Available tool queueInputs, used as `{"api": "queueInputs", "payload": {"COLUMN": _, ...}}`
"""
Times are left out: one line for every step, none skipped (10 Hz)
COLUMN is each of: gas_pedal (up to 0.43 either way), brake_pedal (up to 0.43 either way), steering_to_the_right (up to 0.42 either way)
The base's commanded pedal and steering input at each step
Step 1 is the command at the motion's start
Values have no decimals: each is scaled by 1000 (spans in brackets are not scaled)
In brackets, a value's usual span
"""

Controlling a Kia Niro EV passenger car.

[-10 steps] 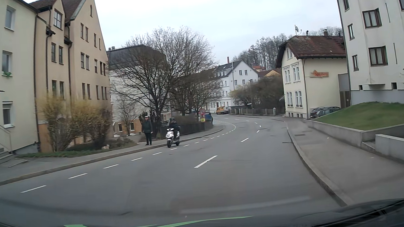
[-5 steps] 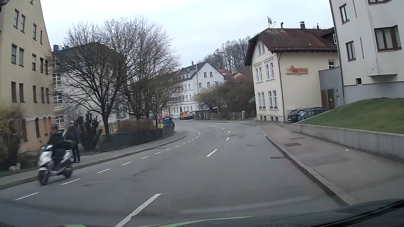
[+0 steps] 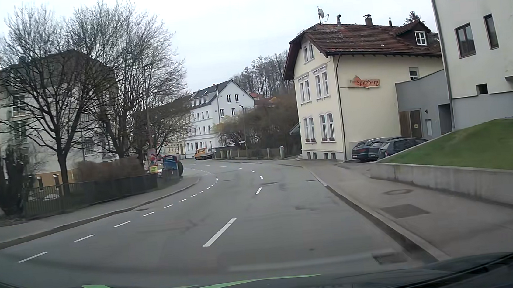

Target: Follow the waypoints while adhering to traffic rules and regulations

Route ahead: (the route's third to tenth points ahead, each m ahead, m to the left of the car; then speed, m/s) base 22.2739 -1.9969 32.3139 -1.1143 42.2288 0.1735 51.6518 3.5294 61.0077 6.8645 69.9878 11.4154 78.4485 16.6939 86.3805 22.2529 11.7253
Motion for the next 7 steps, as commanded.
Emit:
{"api": "queueInputs", "payload": {"gas_pedal": 0, "brake_pedal": 12, "steering_to_the_right": 33}}
{"api": "queueInputs", "payload": {"gas_pedal": 0, "brake_pedal": 24, "steering_to_the_right": 23}}
{"api": "queueInputs", "payload": {"gas_pedal": 0, "brake_pedal": 30, "steering_to_the_right": 15}}
{"api": "queueInputs", "payload": {"gas_pedal": 0, "brake_pedal": 12, "steering_to_the_right": 10}}
{"api": "queueInputs", "payload": {"gas_pedal": 0, "brake_pedal": 0, "steering_to_the_right": 9}}
{"api": "queueInputs", "payload": {"gas_pedal": 0, "brake_pedal": 6, "steering_to_the_right": 7}}
{"api": "queueInputs", "payload": {"gas_pedal": 0, "brake_pedal": 12, "steering_to_the_right": 4}}
